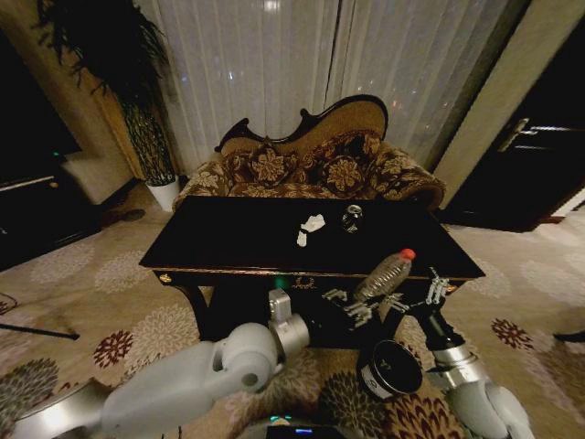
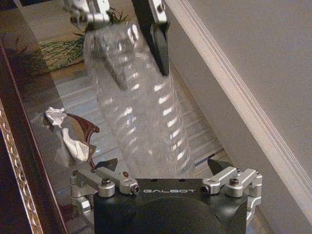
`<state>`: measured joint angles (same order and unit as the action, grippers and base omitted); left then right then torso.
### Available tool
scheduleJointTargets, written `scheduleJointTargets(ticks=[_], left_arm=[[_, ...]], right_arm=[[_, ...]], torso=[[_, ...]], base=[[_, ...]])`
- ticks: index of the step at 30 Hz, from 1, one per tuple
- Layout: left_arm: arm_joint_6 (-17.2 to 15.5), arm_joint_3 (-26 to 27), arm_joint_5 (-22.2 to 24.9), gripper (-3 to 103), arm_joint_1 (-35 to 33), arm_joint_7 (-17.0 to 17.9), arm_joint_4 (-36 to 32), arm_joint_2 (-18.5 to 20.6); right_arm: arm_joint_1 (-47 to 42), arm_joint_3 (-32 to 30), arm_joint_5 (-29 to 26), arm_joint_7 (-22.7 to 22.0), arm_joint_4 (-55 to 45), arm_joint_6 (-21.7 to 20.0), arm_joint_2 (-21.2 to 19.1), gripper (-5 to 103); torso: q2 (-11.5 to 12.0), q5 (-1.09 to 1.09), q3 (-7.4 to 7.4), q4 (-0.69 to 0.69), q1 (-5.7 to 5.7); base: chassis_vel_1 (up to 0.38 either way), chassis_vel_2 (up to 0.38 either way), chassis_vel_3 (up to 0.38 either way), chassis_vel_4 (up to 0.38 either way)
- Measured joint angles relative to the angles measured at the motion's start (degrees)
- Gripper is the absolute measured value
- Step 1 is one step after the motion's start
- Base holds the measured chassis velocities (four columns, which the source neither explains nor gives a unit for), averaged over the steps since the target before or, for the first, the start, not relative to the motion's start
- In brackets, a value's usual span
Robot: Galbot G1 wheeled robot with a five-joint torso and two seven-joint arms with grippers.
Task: Move to the front of the table and place the trash on the table into the trash bin.
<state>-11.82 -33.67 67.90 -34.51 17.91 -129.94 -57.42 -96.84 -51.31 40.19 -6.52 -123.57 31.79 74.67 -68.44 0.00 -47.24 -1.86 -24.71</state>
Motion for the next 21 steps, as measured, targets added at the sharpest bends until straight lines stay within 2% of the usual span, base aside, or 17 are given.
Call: scheduleJointTargets(ticks=[4,6,9,12,15,16,17,18,19,21], left_arm=[[-0.01,-0.39,0.1,44,-0.21,0.17,0.2,0.03],[-0.01,-0.43,0.1,44,-0.33,0.2,0.2,0.05],[0.12,-1.05,-0.35,44,-0.89,0.16,0.12,-0.07],[0.14,-1.33,-0.48,44,-0.93,0.17,0.02,-0.23],[0.15,-1.61,-0.59,44,-0.98,0.56,-0.34,-0.31],[0.15,-1.61,-0.59,44,-0.98,0.56,-0.34,-0.31],[0.15,-1.63,-0.73,44,-1.13,0.65,-0.47,-0.23],[0.15,-1.63,-0.79,44,-1.23,0.67,-0.56,-0.16],[0.15,-1.5,-0.98,44,-1.46,0.68,-0.67,0.04],[0.12,-1.29,-1.12,44,-1.66,0.62,-0.75,0.21]], right_arm=[[-0.16,0.09,0.24,0.01,-0.21,0.12,0.1,103],[-0.15,0.08,0.25,0.01,-0.21,0.13,0.09,99],[-0.29,-0.01,0.29,0.07,-0.32,0.18,0.05,85],[-0.39,-0.02,0.3,0.1,-0.34,0.24,0.09,79],[-0.47,-0.03,0.42,0.1,-0.23,0.61,0.14,63],[-0.47,-0.03,0.42,0.1,-0.23,0.61,0.14,63],[-0.47,-0.04,0.44,0.09,-0.14,0.72,0.15,57],[-0.47,-0.05,0.48,0.09,-0.08,0.8,0.16,57],[-0.47,-0.04,0.53,0.08,0.01,0.9,0.19,51],[-0.47,-0.01,0.56,0.07,0.05,0.99,0.23,48]], torso=[[0.0,-0.01,0.0,0.01,0.0],[0.0,0.0,0.0,0.01,0.0],[0.0,0.0,0.0,0.01,0.0],[0.0,0.0,0.0,0.0,0.0],[0.0,0.0,0.0,0.01,0.0],[0.0,0.0,0.0,0.01,0.0],[0.0,-0.01,0.0,0.01,0.0],[0.0,-0.01,0.0,0.0,0.0],[0.0,0.0,0.0,0.01,0.0],[0.0,0.0,0.0,0.01,0.0]], base=[[0.0,0.0,0.0,0.0],[0.0,0.0,0.0,0.0],[0.0,0.0,0.0,0.0],[0.0,0.0,0.0,0.0],[0.0,0.0,0.0,0.0],[0.0,0.0,0.0,0.0],[0.0,0.0,0.0,0.0],[0.0,0.0,0.0,0.0],[0.0,0.0,0.0,0.0],[0.0,0.0,0.0,0.0]])
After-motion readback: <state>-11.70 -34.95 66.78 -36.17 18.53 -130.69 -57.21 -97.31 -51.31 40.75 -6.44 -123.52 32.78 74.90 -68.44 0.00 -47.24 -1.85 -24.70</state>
